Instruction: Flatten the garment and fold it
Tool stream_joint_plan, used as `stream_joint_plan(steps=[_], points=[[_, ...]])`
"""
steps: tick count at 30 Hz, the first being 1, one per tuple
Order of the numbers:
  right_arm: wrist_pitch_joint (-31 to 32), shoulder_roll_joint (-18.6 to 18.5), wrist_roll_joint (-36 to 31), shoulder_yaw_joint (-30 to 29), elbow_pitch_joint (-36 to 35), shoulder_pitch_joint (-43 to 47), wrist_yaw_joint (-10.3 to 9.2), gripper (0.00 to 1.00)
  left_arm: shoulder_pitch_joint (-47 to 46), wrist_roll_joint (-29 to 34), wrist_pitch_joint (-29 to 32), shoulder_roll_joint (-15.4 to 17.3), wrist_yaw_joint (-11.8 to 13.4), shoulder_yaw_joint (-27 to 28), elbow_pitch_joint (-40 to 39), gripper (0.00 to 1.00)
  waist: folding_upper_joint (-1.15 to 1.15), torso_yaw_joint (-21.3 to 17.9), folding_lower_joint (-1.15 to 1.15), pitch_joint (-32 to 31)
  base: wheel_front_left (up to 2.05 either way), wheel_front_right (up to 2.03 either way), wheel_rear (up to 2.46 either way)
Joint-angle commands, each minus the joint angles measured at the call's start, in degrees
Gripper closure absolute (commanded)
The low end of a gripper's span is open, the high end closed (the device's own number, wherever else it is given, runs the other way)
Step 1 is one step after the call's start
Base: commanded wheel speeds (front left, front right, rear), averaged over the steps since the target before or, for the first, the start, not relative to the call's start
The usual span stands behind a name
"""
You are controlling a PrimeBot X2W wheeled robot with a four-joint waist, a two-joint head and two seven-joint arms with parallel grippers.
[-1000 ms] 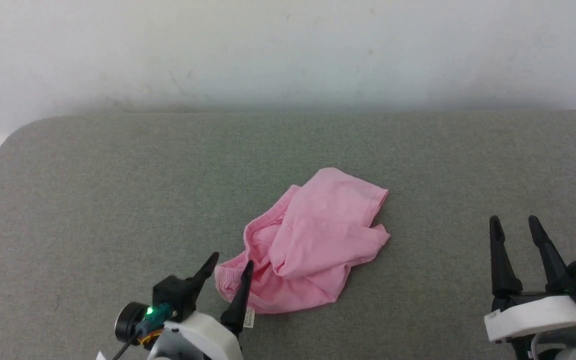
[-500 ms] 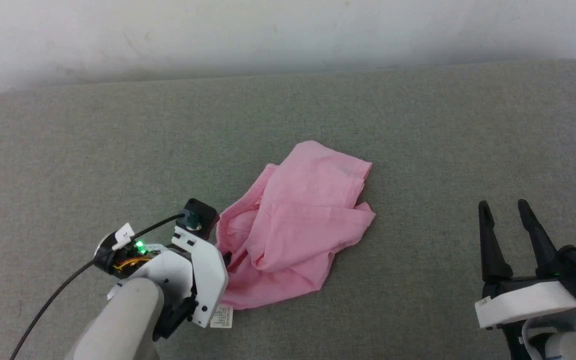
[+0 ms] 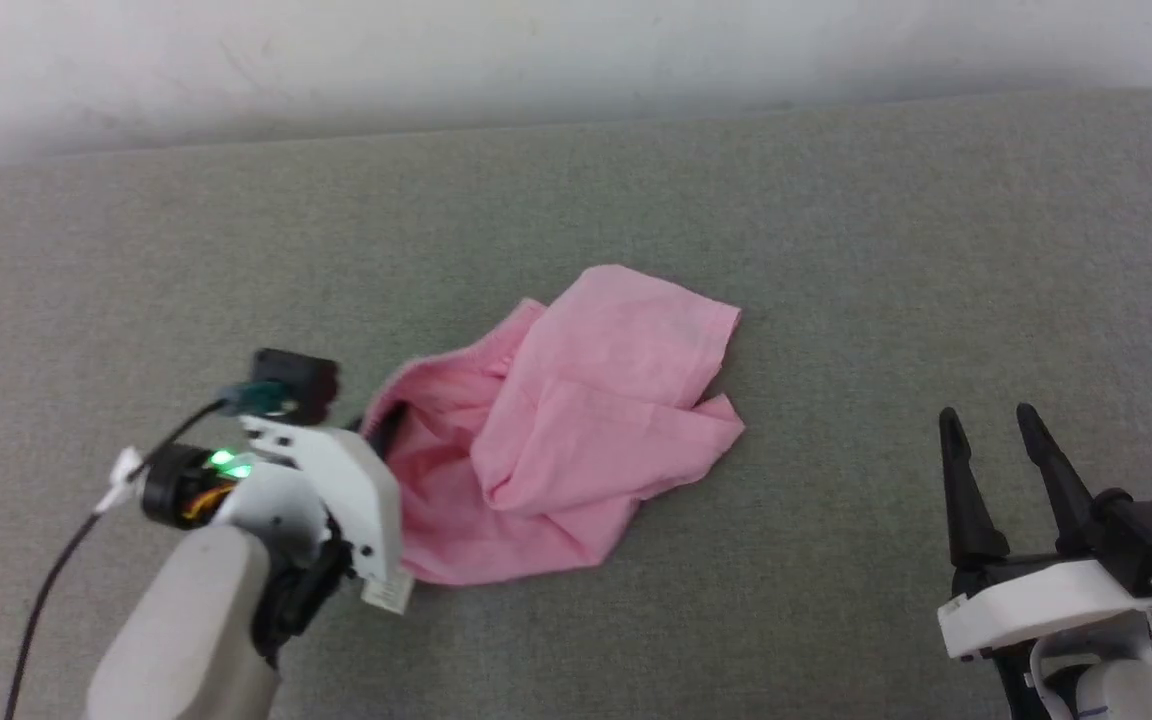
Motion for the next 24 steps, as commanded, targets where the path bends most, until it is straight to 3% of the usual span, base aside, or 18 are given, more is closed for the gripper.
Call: stream_joint_plan(steps=[1,6,9,10,11,12,13,14,19,24], points=[[0.3,0.15,-0.53,-0.17,0.25,0.14,-0.05,0.0,1.43,-0.91,-2.57,-0.28,1.45,1.86,-0.28,1.0,0.0,2.14,-0.01,-2.12,0.0,0.0,0.0],[1.71,0.15,-0.52,-0.22,0.78,0.93,-0.05,0.0,6.5,-3.49,-10.53,-1.24,6.39,8.4,-0.87,1.0,0.0,4.66,-0.01,-4.35,0.0,0.0,0.0],[2.88,0.15,-0.2,0.26,1.35,1.4,-0.05,0.0,10.59,-4.82,-11.88,-2.47,8.92,10.21,0.35,1.0,0.0,5.95,-0.01,-5.27,0.0,0.0,0.0],[3.46,0.15,-0.03,0.43,1.66,1.55,-0.05,0.0,11.9,-4.9,-11.72,-2.79,9.47,10.11,0.93,0.88,0.0,6.3,-0.01,-5.46,0.0,0.0,0.0],[4.19,0.15,-0.03,0.66,1.97,1.73,-0.05,0.0,13.1,-5.06,-11.47,-3.27,9.89,9.87,1.59,0.68,0.0,6.69,-0.01,-5.56,0.0,0.0,0.0],[4.74,0.15,-0.18,0.94,2.19,1.85,-0.05,0.0,13.95,-5.03,-11.51,-3.7,9.95,9.41,2.06,0.12,0.0,7.06,-0.01,-5.69,0.0,0.0,0.0],[4.74,0.15,-0.18,0.94,2.19,1.85,-0.05,0.0,13.95,-5.03,-11.51,-3.7,9.95,9.41,2.06,0.12,0.0,7.06,-0.01,-5.69,0.0,0.0,0.0],[5.24,0.15,-0.26,1.21,2.38,1.97,-0.05,0.0,14.43,-4.94,-12.3,-4.19,9.85,9.08,2.25,0.0,0.0,7.46,-0.01,-5.83,0.0,0.0,0.0],[7.36,0.15,-1.53,2.65,1.55,1.7,-0.05,0.0,14.73,-4.24,-20.84,-6.49,8.44,8.74,1.13,0.0,0.0,9.57,-0.01,-6.54,0.0,0.0,0.0],[12.58,-0.98,-2.19,6.61,0.25,-1.16,-0.05,0.0,14.45,-0.19,-32.15,-6.48,6.11,7.53,-1.44,0.0,0.0,12.27,-0.01,-6.87,0.0,0.0,0.0]])
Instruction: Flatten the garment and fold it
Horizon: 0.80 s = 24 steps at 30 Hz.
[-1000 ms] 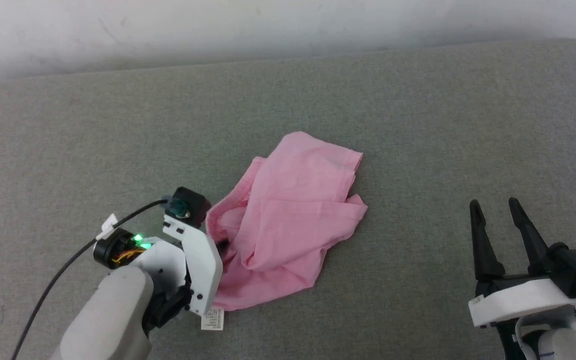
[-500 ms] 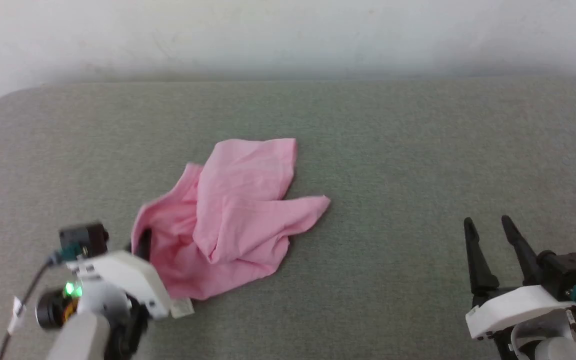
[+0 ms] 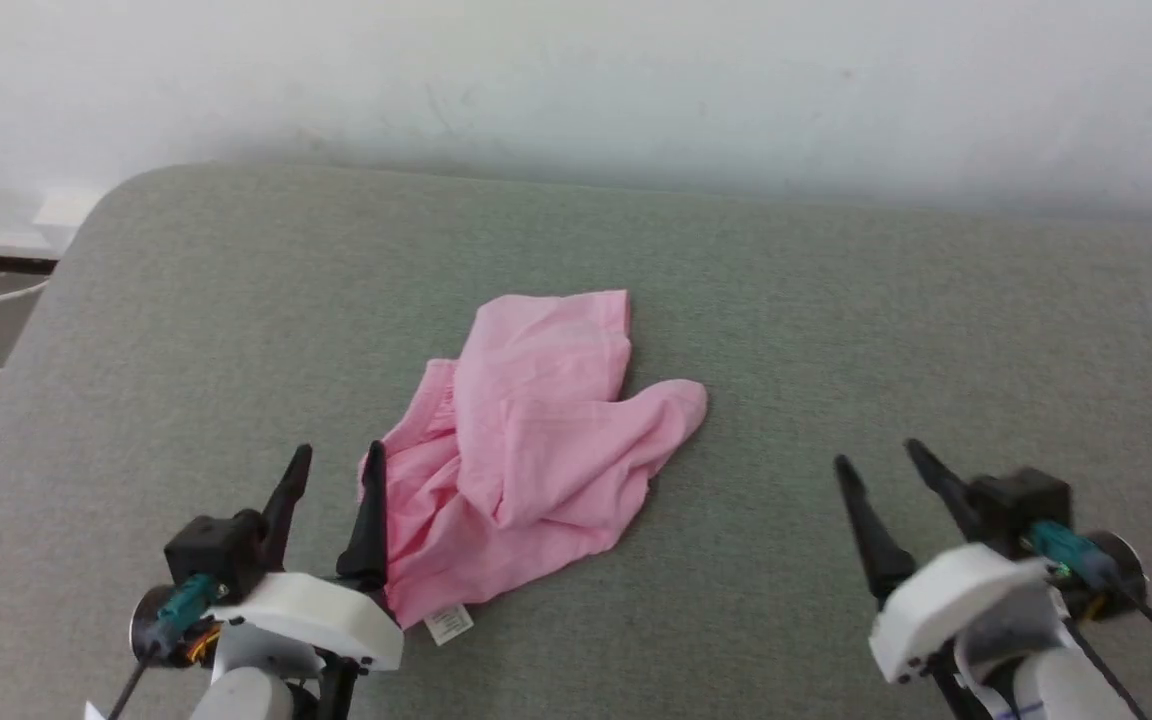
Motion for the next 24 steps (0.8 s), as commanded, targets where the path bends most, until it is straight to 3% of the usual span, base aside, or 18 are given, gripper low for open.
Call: stream_joint_plan(steps=[1,4,8,14,18,24], points=[[0.74,-0.58,0.36,0.57,-0.27,-1.23,-0.05,0.0,-0.36,0.98,-0.62,0.12,-0.02,-0.06,-0.39,0.0,0.0,1.89,0.01,-0.31,0.0,0.0,0.0],[7.2,-2.95,2.96,4.07,0.11,-4.89,-0.05,0.0,-0.3,6.64,-2.04,0.18,0.44,-0.29,-3.69,0.0,0.0,4.15,0.01,0.19,0.0,0.0,0.0],[17.59,-6.0,6.07,7.53,2.52,-10.93,-0.05,0.0,1.42,13.41,-2.12,-2.16,0.26,0.79,-11.16,0.0,0.0,7.5,0.01,1.42,0.0,0.0,0.0],[29.78,-8.05,8.13,10.23,9.49,-20.2,-0.05,0.0,3.89,16.76,-2.14,-6.35,-2.37,1.08,-12.74,0.0,0.0,12.13,0.01,3.48,0.0,0.0,0.0],[34.3,-9.3,7.16,11.04,14.74,-24.27,-0.05,0.0,3.43,17.38,-2.14,-8.22,-4.08,0.94,-11.85,0.0,0.0,15.38,0.01,4.82,0.0,0.0,0.0],[35.81,-10.57,5.17,12.75,21.42,-27.49,-0.05,0.0,2.83,17.64,-2.14,-9.46,-5.27,1.38,-10.78,0.0,0.0,18.65,0.01,6.27,0.0,0.0,0.0]])
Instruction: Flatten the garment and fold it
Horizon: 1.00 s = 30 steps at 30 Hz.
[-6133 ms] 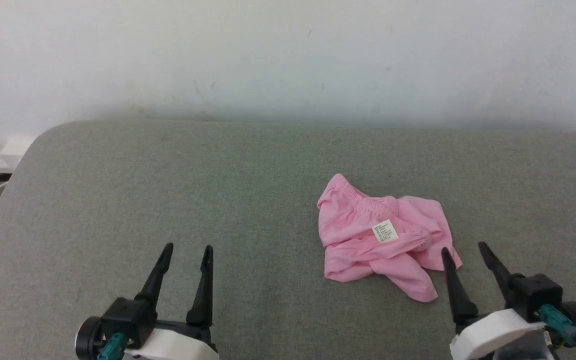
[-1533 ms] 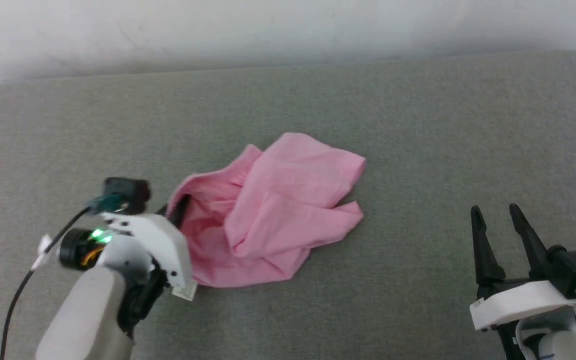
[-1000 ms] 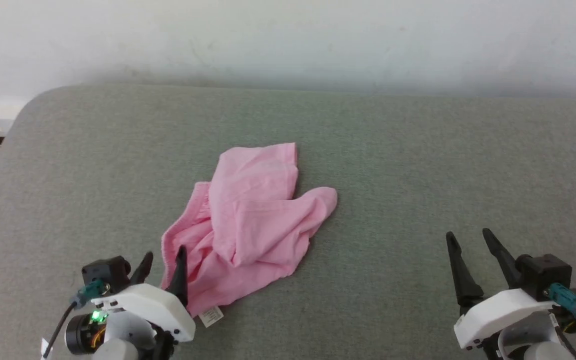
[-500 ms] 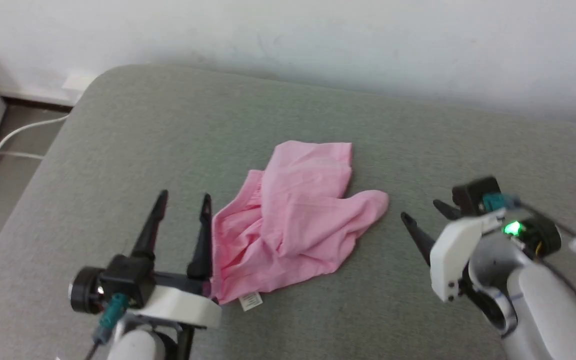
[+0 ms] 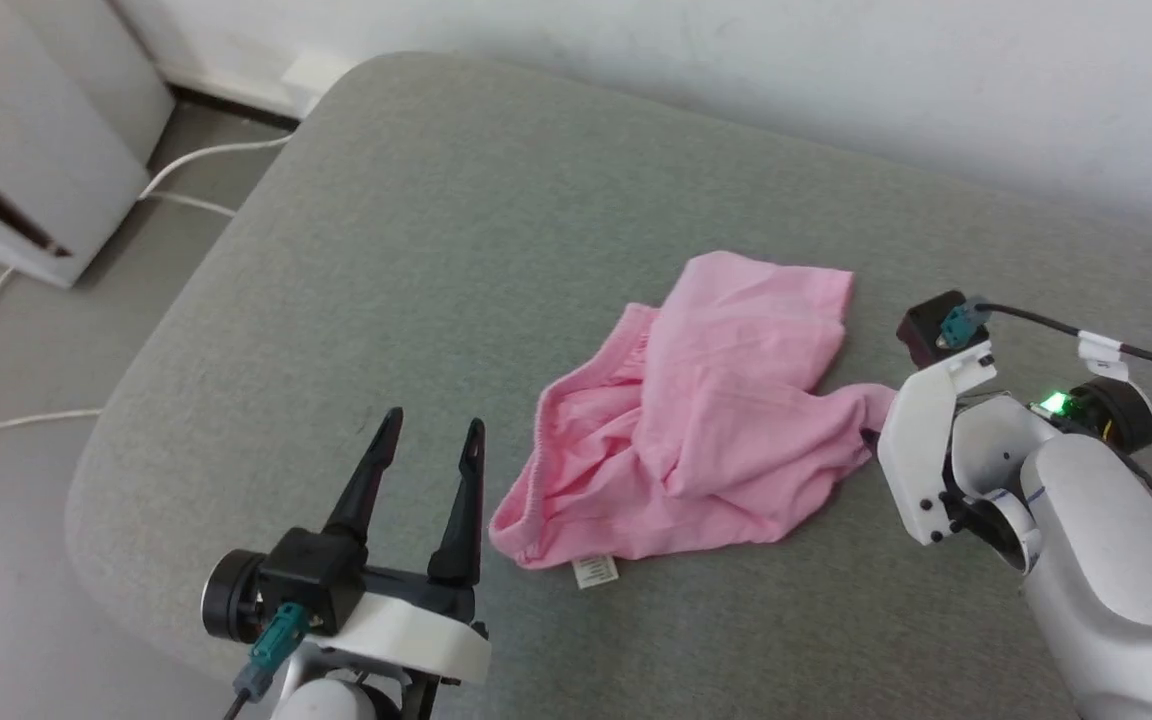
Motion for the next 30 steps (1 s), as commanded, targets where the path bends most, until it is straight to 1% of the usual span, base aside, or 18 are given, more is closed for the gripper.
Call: stream_joint_plan(steps=[1,5,6,7,8,14,19,24,28,30], points=[[-0.06,-0.29,-0.46,0.26,0.76,-0.82,-0.05,0.0,-0.66,0.52,-0.26,-0.33,-0.27,0.27,0.2,0.0,0.0,2.46,-0.01,1.9,0.0,0.0,0.0],[0.9,-0.33,-0.67,2.09,4.68,-1.16,-0.05,0.0,-0.6,0.63,-0.27,-0.56,-0.48,0.89,0.4,0.0,0.0,3.08,-0.01,2.2,0.0,0.0,0.0],[1.21,-0.49,-0.84,2.64,5.51,-1.15,-0.05,0.07,-0.58,0.68,-0.27,-0.59,-0.51,1.01,0.44,0.0,0.0,3.08,-0.01,2.21,0.0,0.0,0.0],[1.35,-0.59,-0.87,3.1,6.2,-1.13,-0.05,0.71,-0.55,0.72,-0.27,-0.61,-0.53,1.14,0.49,0.0,0.0,3.01,-0.01,2.14,0.0,0.0,0.0],[1.14,-0.61,-0.76,3.36,6.69,-1.13,-0.05,1.0,-0.51,0.76,-0.27,-0.63,-0.52,1.29,0.59,0.0,0.0,2.83,-0.01,1.97,0.0,0.0,0.0],[-2.78,-0.72,0.23,1.07,6.71,-1.01,-0.05,1.0,-0.23,1.14,-0.27,-0.69,-1.0,1.82,1.16,0.0,0.0,-0.12,-0.01,-0.25,0.0,0.0,0.0],[-4.07,-2.11,1.96,-3.37,2.03,1.45,-0.05,1.0,0.85,1.76,-0.27,-0.7,-1.41,2.67,1.48,0.0,0.0,-4.54,-0.01,-3.02,0.0,0.0,0.0],[-0.64,-4.16,3.61,-9.59,-7.19,7.65,-0.05,1.0,2.02,2.23,-0.27,-0.7,-1.95,3.45,1.6,0.0,0.0,-9.29,-0.01,-5.19,0.0,0.0,0.0],[5.42,-4.7,2.82,-16.4,-15.45,15.39,-0.05,1.0,2.71,2.24,-0.27,-0.7,-2.13,3.68,1.54,0.0,0.0,-12.51,-0.01,-6.13,0.0,0.0,0.0],[8.68,-4.11,2.27,-19.96,-19.42,19.89,-0.05,1.0,2.79,2.15,-0.27,-0.7,-2.21,3.55,1.51,0.0,0.0,-13.73,-0.01,-6.34,0.0,0.0,0.0]])
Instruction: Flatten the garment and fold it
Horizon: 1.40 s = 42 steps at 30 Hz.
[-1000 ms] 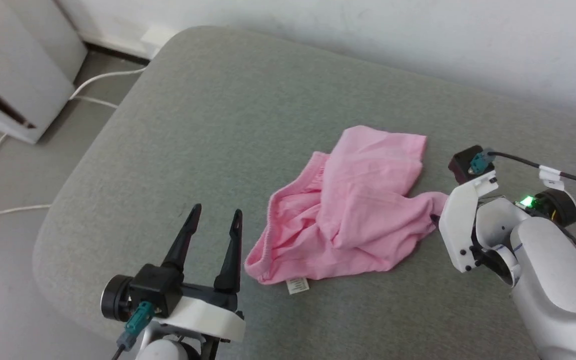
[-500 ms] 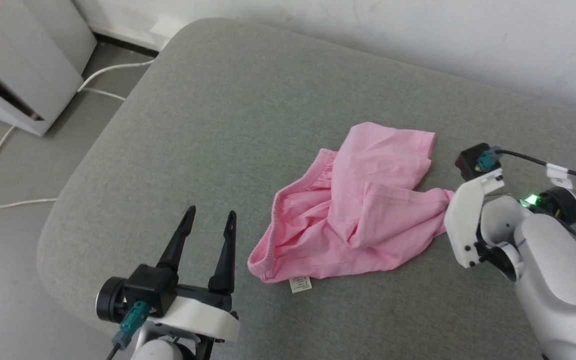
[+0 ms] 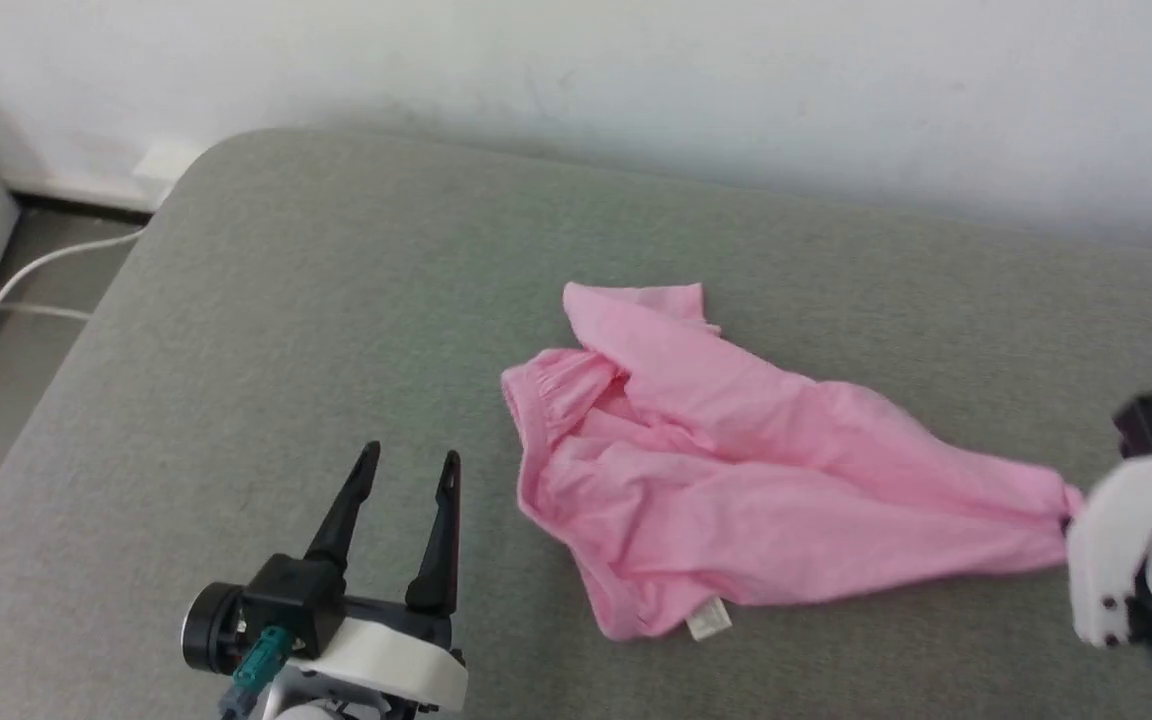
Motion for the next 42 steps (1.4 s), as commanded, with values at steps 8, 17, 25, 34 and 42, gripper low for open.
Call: stream_joint_plan(steps=[8,17,25,34,42], points=[[7.5,6.36,-2.47,-10.85,-12.63,15.77,-0.11,0.73,-0.23,-0.36,-0.27,-0.24,-0.22,-0.83,0.03,0.0,0.0,-6.85,0.0,-2.06,0.0,0.0,0.0],[-7.11,8.78,-3.13,-8.74,-15.12,13.35,-0.11,0.0,-0.74,-0.88,-0.27,-0.24,-0.7,-0.88,0.9,0.0,0.0,-7.86,0.0,-1.61,0.0,0.0,0.0],[-31.67,10.61,-5.16,-3.8,-19.41,12.04,-0.11,0.0,-3.21,-3.12,0.46,1.31,-2.63,-1.93,5.59,0.0,0.0,-11.24,0.0,-0.98,0.0,0.0,0.0],[-46.93,15.94,-8.52,-4.35,-17.36,13.07,-0.11,0.0,-20.51,-10.44,20.83,12.88,-3.56,-15.25,9.22,0.0,0.0,-17.55,0.0,2.83,0.0,0.0,0.0],[-50.22,16.25,-8.18,-1.53,-14.21,10.62,-0.11,0.0,-38.19,-26.39,42.02,23.3,-3.58,-26.99,17.27,0.0,0.0,-23.83,0.0,7.54,0.0,0.0,0.0]])
